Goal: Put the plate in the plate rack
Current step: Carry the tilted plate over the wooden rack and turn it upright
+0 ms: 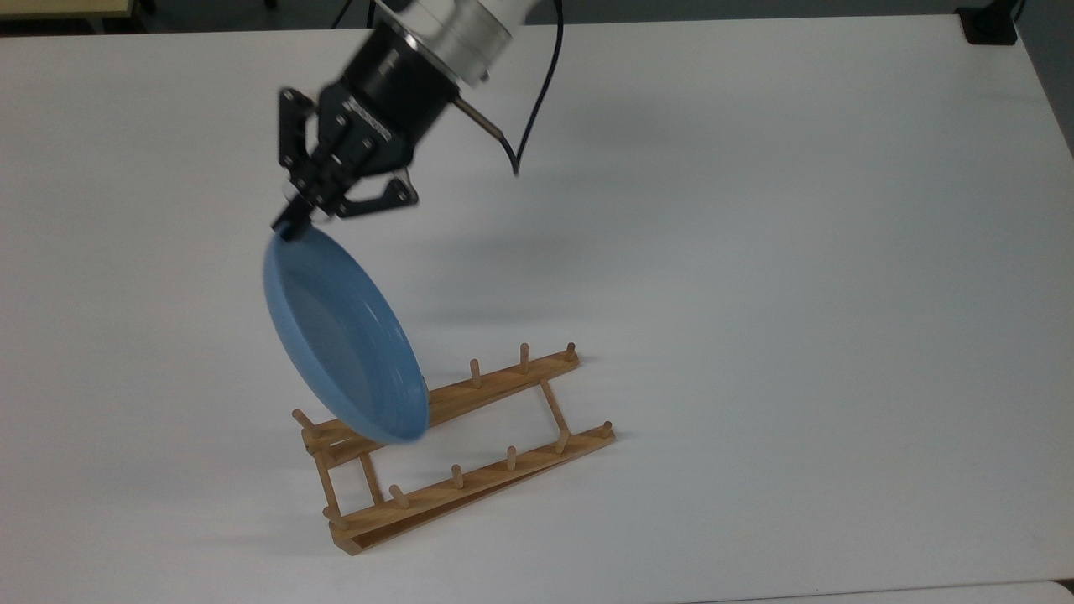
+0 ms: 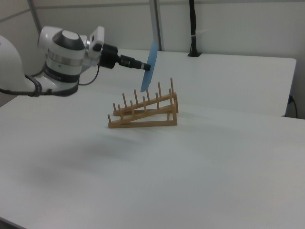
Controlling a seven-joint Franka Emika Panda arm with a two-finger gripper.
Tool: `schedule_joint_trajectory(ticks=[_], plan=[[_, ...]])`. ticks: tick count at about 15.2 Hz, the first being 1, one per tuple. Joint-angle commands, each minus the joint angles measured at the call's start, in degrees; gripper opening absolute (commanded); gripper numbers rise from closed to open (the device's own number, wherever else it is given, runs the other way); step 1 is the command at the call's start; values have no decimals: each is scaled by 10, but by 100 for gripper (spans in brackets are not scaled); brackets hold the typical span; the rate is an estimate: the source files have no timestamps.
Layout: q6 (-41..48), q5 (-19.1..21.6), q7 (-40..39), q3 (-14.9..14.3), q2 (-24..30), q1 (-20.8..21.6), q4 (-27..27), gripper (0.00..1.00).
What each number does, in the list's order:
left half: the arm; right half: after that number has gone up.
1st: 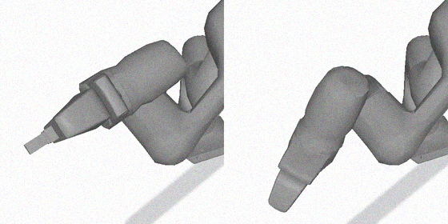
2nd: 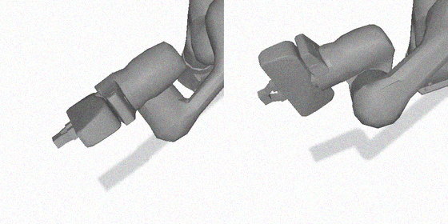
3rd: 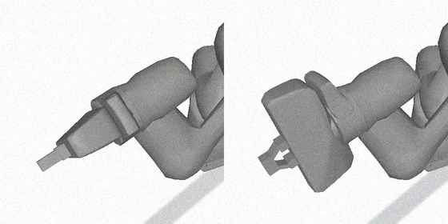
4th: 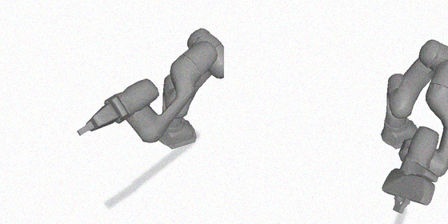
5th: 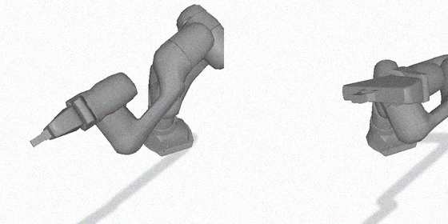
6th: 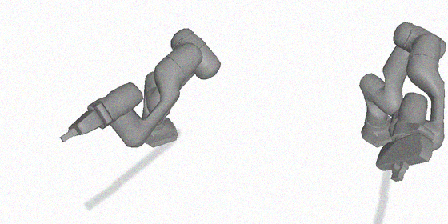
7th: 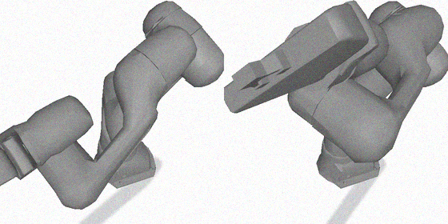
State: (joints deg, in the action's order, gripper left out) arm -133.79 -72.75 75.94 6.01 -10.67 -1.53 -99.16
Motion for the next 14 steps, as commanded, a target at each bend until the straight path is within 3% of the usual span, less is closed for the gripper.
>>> schedule_joint_trajectory(ticks=[1,10,14], plan=[[-10,-65,92,0,-29,18,9,0],[25,-196,258,1,-72,34,23,0],[34,-206,259,1,-91,36,24,0]])
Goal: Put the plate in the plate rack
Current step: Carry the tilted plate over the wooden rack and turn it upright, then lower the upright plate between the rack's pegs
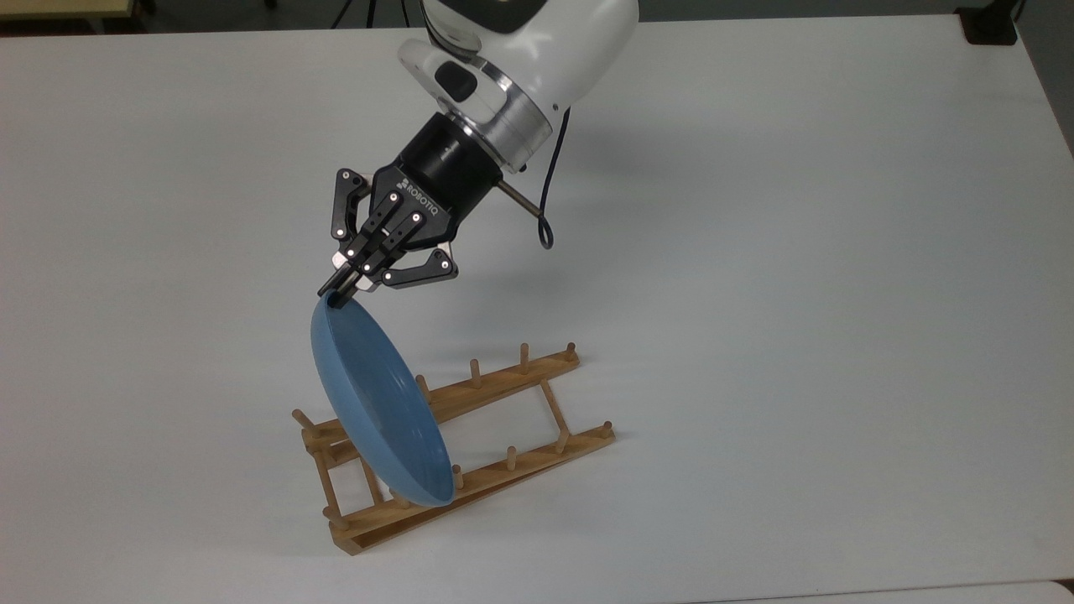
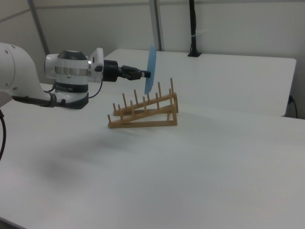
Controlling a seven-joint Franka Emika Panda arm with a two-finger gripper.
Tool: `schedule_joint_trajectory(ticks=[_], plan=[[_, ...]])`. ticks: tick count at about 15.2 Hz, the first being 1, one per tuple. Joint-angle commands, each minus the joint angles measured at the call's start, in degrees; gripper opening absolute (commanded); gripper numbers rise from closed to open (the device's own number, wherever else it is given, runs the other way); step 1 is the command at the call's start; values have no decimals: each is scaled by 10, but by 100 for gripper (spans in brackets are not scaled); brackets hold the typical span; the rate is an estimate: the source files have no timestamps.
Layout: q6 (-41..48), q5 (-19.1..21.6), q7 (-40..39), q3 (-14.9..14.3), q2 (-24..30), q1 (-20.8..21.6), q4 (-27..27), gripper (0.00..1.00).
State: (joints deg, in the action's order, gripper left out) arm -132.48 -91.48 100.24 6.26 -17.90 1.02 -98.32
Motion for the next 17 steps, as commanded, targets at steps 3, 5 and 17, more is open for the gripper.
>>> schedule_joint_trajectory(ticks=[3,5,17], plan=[[25,-32,16,-2,-31,13,15,0],[33,-39,16,-2,-39,13,15,0],[35,-41,20,-2,-50,10,16,100]])
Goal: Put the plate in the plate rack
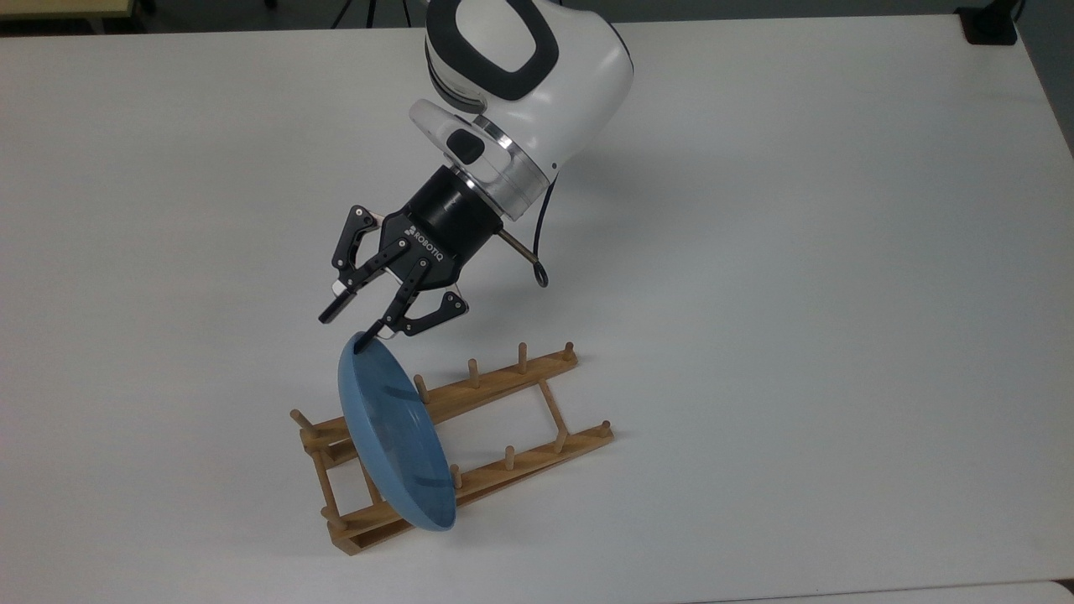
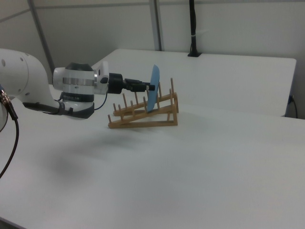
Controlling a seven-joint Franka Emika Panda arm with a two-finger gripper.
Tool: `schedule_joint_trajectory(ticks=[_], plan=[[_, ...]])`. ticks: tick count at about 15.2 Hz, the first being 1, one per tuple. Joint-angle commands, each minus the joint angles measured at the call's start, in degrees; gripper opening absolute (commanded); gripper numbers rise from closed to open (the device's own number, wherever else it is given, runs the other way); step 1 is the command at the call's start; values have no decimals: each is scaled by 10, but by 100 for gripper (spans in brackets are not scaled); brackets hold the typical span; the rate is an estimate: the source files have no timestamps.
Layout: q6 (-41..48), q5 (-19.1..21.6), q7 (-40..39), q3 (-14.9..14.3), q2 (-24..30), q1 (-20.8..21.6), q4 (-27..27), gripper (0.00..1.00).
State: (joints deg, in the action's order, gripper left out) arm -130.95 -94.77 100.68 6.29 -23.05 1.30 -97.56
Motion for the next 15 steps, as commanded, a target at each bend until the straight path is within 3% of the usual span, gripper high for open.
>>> schedule_joint_trajectory(ticks=[1,4,6,8,11,13,15], plan=[[18,4,15,-1,8,5,16,100],[17,95,9,-1,34,4,41,100],[14,176,-13,-1,63,4,41,100],[15,319,-91,1,93,2,42,100],[44,567,-285,-1,149,-4,43,100],[118,692,-389,-1,179,-17,56,100],[203,780,-478,-7,203,-21,63,100]])
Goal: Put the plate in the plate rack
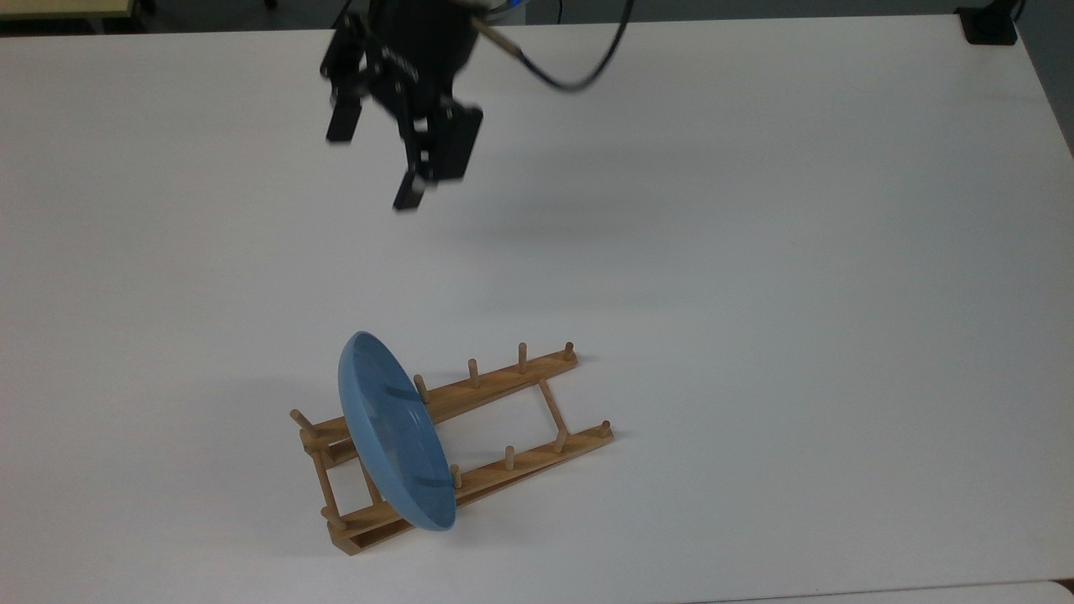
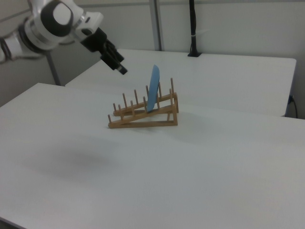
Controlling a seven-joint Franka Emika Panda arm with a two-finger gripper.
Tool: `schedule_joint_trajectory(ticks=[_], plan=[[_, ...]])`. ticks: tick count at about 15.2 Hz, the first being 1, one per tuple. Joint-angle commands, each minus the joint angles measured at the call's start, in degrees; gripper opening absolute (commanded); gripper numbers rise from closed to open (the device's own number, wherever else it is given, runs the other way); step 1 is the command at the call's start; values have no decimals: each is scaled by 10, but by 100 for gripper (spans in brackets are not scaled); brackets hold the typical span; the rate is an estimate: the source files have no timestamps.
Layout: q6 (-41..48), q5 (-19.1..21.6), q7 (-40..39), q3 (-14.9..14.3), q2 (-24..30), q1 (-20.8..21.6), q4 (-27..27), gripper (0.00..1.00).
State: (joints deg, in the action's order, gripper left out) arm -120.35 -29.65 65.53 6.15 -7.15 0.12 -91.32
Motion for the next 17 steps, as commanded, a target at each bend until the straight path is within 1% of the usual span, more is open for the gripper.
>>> schedule_joint_trajectory(ticks=[1,4,6,7,9,11,13,15,17], plan=[[134,153,-164,-8,58,-9,1,100],[231,199,-267,-10,85,-20,0,100],[264,244,-364,-18,99,-22,-3,100],[267,259,-410,-25,106,-25,-7,100],[262,263,-482,-29,120,-27,-25,100],[258,262,-566,-32,125,-39,-30,100],[259,263,-659,-46,126,-42,-30,100],[258,266,-692,-62,126,-41,-25,100],[258,269,-693,-62,126,-42,-25,100]])
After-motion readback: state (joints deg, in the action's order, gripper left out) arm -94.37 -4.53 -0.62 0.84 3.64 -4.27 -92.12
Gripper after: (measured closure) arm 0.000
